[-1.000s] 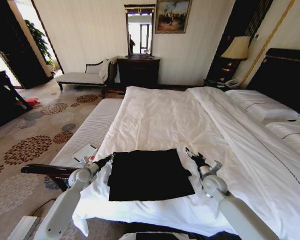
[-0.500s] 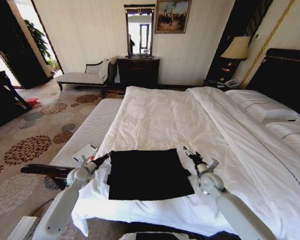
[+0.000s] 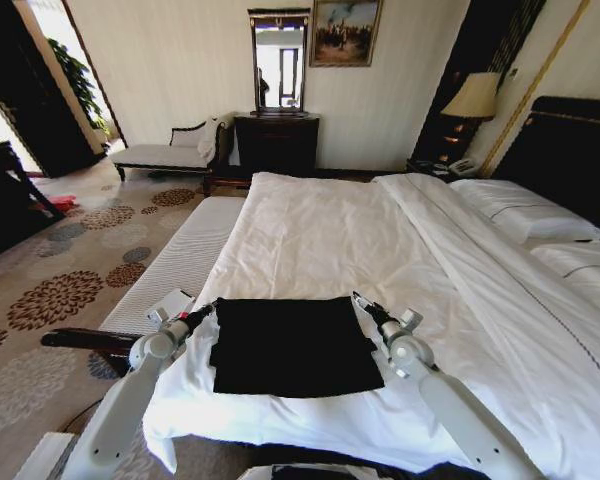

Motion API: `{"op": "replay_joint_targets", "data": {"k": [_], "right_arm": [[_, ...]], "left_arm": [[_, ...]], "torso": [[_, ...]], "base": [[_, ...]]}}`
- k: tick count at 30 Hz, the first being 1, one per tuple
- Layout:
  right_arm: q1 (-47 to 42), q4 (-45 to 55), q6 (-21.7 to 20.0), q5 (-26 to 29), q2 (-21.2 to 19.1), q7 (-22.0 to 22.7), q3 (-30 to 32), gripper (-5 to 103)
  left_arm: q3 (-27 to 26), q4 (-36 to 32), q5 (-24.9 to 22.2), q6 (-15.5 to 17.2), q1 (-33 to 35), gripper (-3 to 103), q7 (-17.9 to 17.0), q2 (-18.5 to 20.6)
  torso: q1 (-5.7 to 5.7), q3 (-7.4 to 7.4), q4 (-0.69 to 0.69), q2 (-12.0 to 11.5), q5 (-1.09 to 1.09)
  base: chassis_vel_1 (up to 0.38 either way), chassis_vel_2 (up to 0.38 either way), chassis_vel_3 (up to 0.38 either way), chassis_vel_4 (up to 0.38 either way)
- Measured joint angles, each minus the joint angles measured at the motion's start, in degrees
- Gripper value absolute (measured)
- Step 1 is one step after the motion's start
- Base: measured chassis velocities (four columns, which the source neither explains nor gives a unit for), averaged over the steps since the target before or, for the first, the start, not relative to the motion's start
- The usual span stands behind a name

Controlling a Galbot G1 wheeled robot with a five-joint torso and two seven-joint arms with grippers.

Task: Fold the clothes on the bed.

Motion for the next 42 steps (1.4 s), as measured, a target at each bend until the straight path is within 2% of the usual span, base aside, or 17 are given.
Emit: {"op": "replay_joint_targets", "data": {"k": [1, 11, 17, 28, 31, 32, 33, 36, 38, 40, 41, 42], "right_arm": [[0.00, 0.00, 0.00, 0.00, 0.00, 0.00, 0.00, 100], [-0.82, -0.78, 1.59, 0.69, 0.37, -12.31, -1.59, 100], [-0.66, -2.06, 1.93, -3.06, 0.92, -14.21, -3.87, 100], [1.05, -4.69, 2.02, -4.75, 2.55, -13.84, -5.91, 101], [1.74, -5.66, 2.02, -4.60, 3.05, -13.18, -6.02, 94], [1.81, -5.77, 2.03, -4.49, 3.08, -13.10, -6.03, 89], [1.81, -5.77, 2.03, -4.49, 3.08, -13.10, -6.03, 89], [1.83, -5.83, 2.02, -4.11, 3.08, -13.03, -6.03, 73], [1.83, -5.85, 2.02, -3.95, 3.09, -12.99, -6.00, 73], [1.91, -6.05, 2.02, -3.47, 3.35, -12.72, -5.81, 61], [1.94, -6.07, 2.02, -3.39, 3.39, -12.66, -5.79, 61], [2.13, -6.21, 2.02, -2.97, 3.69, -12.33, -5.63, 51]], "left_arm": [[0.00, 0.00, 0.00, 0.00, 0.00, 0, 0.00, 0.00], [-0.28, 0.12, 1.34, -0.41, 0.20, 0, -0.05, 0.24], [0.04, -0.11, 2.09, -0.46, 0.34, 0, -0.14, 0.10], [0.03, -0.41, 2.46, -0.75, 0.50, 0, -0.15, 0.53], [0.21, -0.47, 3.05, -0.93, 0.50, 0, -0.15, 0.45], [0.25, -0.47, 3.14, -0.96, 0.50, 0, -0.15, 0.45], [0.25, -0.47, 3.14, -0.96, 0.50, 0, -0.15, 0.45], [0.38, -0.37, 3.44, -1.10, 0.34, 0, -0.14, 0.45], [0.46, -0.32, 3.54, -1.19, 0.28, 0, -0.13, 0.44], [0.60, -0.26, 3.79, -1.33, 0.15, 0, -0.12, 0.39], [0.63, -0.25, 3.84, -1.36, 0.13, 0, -0.12, 0.38], [0.72, -0.24, 4.04, -1.44, 0.07, 0, -0.12, 0.35]], "torso": [[0.00, 0.00, 0.00, 0.00, 0.00], [0.00, 0.00, 0.00, 0.00, 0.00], [0.00, 0.00, 0.00, 0.00, 0.00], [0.00, 0.00, 0.00, 0.00, -0.01], [0.00, 0.00, 0.00, 0.00, 0.00], [0.00, 0.00, 0.00, 0.00, 0.00], [0.00, 0.00, 0.00, 0.00, 0.00], [0.00, 0.00, 0.00, 0.00, 0.00], [0.00, 0.00, 0.00, 0.00, 0.00], [0.00, 0.00, 0.00, 0.00, 0.00], [0.00, -0.01, 0.00, 0.00, 0.00], [0.00, 0.00, 0.00, 0.00, 0.00]], "base": [[0.000, 0.000, 0.000, 0.000], [0.000, 0.000, 0.000, 0.000], [0.000, 0.000, 0.000, 0.000], [0.000, 0.000, 0.000, 0.000], [0.000, 0.000, 0.000, 0.000], [0.000, 0.000, 0.000, 0.000], [0.000, 0.000, 0.000, 0.000], [0.000, 0.000, 0.000, 0.000], [0.000, 0.000, 0.000, 0.000], [0.000, 0.000, 0.000, 0.000], [0.000, 0.000, 0.000, 0.000], [0.000, 0.000, 0.000, 0.000]]}}
